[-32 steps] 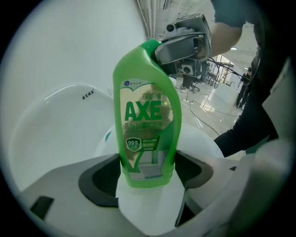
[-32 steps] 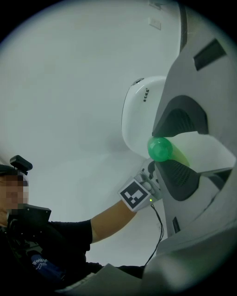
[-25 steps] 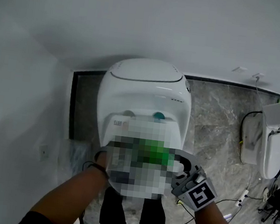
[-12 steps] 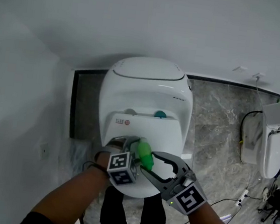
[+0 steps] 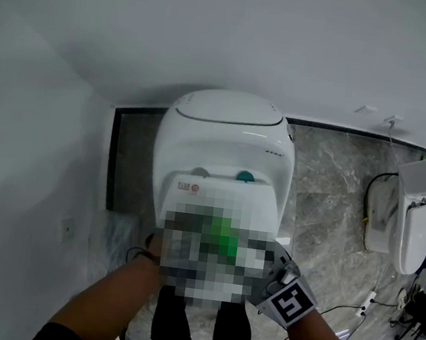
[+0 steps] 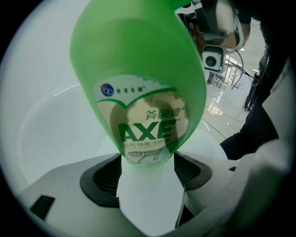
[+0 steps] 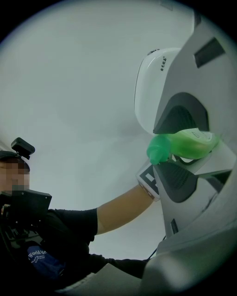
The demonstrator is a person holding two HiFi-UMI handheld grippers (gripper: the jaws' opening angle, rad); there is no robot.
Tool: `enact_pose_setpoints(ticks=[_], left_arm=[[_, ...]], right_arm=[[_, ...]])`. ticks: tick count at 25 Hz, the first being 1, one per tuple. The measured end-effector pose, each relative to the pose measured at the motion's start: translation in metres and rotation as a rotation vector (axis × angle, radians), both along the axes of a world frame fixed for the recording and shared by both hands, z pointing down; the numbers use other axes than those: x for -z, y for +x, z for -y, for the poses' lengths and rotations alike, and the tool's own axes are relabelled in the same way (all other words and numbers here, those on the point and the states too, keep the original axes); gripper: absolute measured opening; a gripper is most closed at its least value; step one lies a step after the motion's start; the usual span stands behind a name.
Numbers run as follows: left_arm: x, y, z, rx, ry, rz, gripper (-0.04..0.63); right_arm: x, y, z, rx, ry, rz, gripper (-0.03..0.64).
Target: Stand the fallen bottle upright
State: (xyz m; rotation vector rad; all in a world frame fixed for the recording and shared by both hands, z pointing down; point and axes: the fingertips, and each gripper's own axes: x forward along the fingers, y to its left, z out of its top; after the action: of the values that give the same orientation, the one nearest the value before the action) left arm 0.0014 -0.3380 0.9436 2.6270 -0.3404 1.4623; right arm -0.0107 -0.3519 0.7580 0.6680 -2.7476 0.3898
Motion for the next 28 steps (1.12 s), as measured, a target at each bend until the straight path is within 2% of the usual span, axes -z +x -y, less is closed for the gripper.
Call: enact_pose_setpoints(ticks=[5,10,15,19,23,28], left_arm=[[0.011,-0.004,0.003,0.026,0.016,-0.032,0.391],[0.032,-0.016,0.005,0.073,0.033,-0.040,0.391],[0.069,-0.045,-0.002,0.140,0.025,-0.049,0.391],[0.115,-0.070,-0.011,0.210,0.026,-0.085,0.383],[0.178,-0.089,-0.028,0.295,0.016,-0.168,0.348],[0.285,-0.096,-0.046,0.411,-0.001,-0.415,0.236]], right_arm=[[0.009,-0.001,0.002,-0.021,-0.005,0.036,0.218],[0.019,0.002,0.001,-0.027,-0.013,0.028,0.225],[0.049,0.004,-0.002,-0.019,-0.005,0.021,0.227],[0.081,0.010,-0.005,-0.027,0.010,0.013,0.227],[0.125,0.018,-0.009,-0.054,0.020,0.047,0.227],[0.183,0.034,-0.022,-0.077,-0.004,0.026,0.152]])
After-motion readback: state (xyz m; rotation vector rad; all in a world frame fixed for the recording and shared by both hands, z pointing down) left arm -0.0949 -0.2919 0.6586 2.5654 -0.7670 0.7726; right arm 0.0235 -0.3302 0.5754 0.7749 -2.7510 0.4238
